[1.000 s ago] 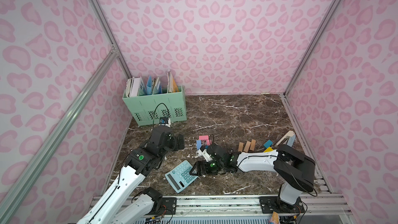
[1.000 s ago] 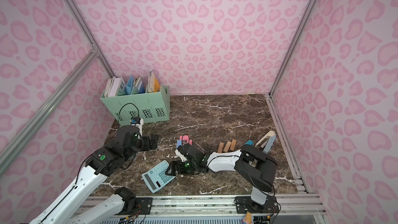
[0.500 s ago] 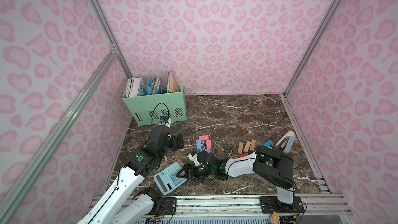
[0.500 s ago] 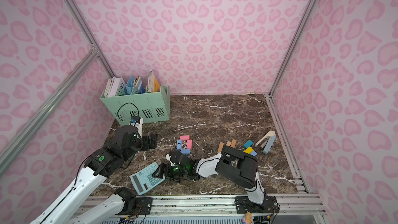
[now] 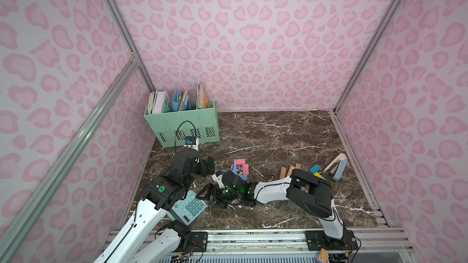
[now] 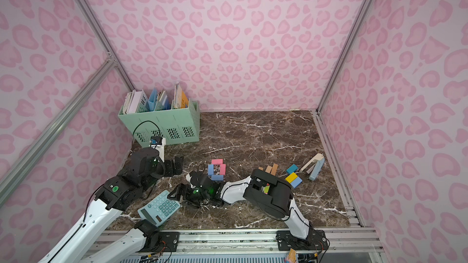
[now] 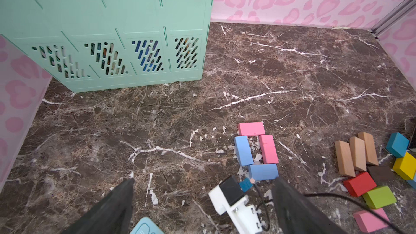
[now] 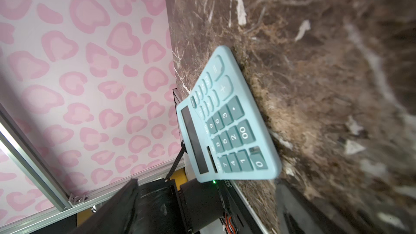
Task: Assemble the number 8 with building blocks
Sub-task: Move the distractor to the center of the board, then move the building block to the center of the board.
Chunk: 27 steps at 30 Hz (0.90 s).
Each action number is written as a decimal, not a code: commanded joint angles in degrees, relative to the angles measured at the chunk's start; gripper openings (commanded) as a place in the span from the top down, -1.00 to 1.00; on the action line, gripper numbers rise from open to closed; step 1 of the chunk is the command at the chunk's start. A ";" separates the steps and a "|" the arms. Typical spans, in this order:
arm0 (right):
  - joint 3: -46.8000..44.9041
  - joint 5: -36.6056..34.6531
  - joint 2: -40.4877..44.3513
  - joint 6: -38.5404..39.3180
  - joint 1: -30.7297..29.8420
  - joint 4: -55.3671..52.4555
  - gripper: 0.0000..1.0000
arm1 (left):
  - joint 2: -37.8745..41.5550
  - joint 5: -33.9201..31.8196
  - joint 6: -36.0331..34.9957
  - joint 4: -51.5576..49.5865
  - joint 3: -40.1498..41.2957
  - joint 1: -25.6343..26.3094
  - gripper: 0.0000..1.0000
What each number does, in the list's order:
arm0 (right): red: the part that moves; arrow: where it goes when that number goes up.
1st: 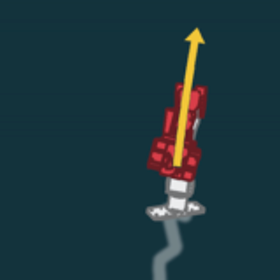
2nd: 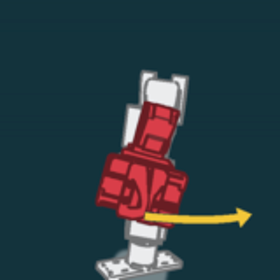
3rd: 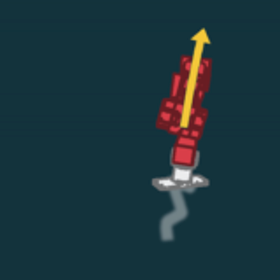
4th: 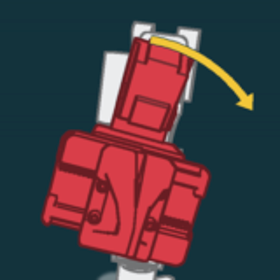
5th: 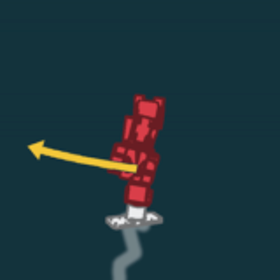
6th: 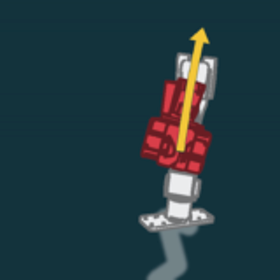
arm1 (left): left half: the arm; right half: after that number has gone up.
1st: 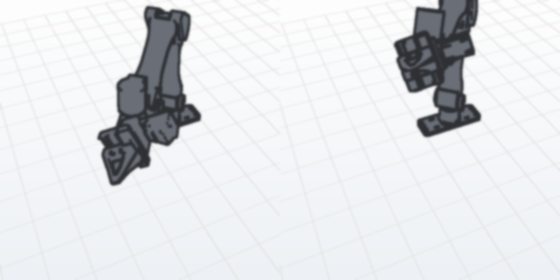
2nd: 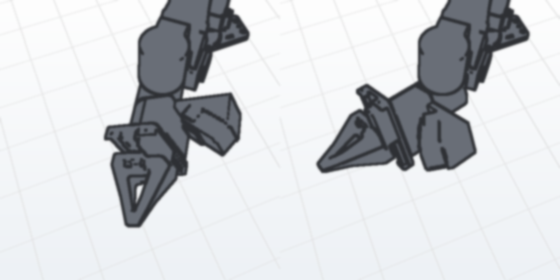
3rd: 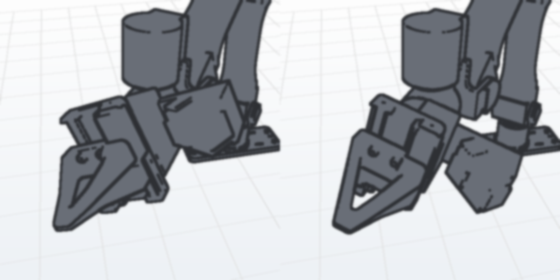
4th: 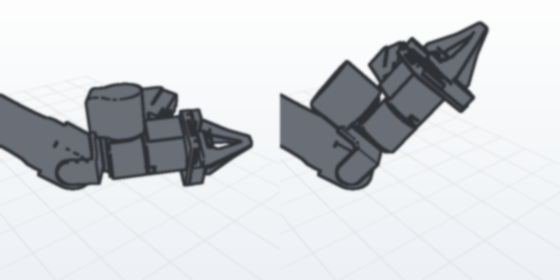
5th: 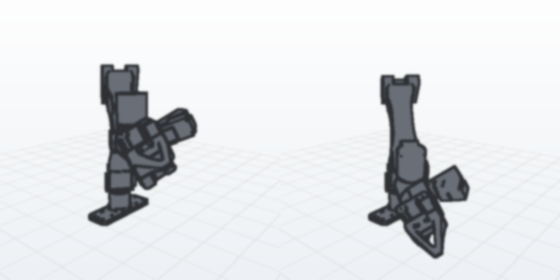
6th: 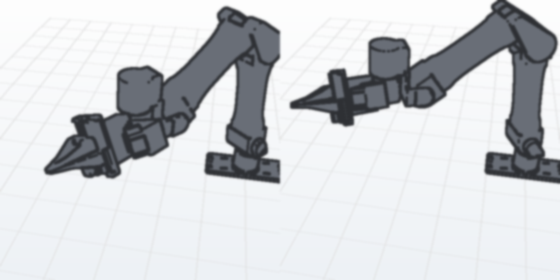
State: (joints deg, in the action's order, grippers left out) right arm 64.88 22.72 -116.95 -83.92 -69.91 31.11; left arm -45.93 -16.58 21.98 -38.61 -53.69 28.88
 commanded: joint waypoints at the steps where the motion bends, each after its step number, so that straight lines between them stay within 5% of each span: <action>1: -0.39 -4.10 4.56 6.39 1.41 -8.24 -0.93 | 0.30 -0.04 0.34 0.39 -0.61 0.03 -0.97; 10: -8.87 -16.21 26.48 19.85 8.21 -33.63 -0.95 | -0.21 1.09 -1.07 2.04 -0.22 0.03 -0.97; 17: -16.81 -26.73 43.85 27.87 20.54 -58.80 -0.90 | -0.43 5.39 -5.73 5.73 2.16 0.03 -0.97; 27: -27.73 -28.90 58.34 35.52 37.57 -66.13 -0.87 | -0.46 9.01 -7.05 10.02 5.98 0.03 -0.97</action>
State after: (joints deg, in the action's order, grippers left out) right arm 38.57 -5.30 -60.16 -52.47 -34.50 -31.88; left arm -46.19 -9.37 15.88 -31.42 -48.12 28.91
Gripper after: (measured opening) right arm 0.939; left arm 0.987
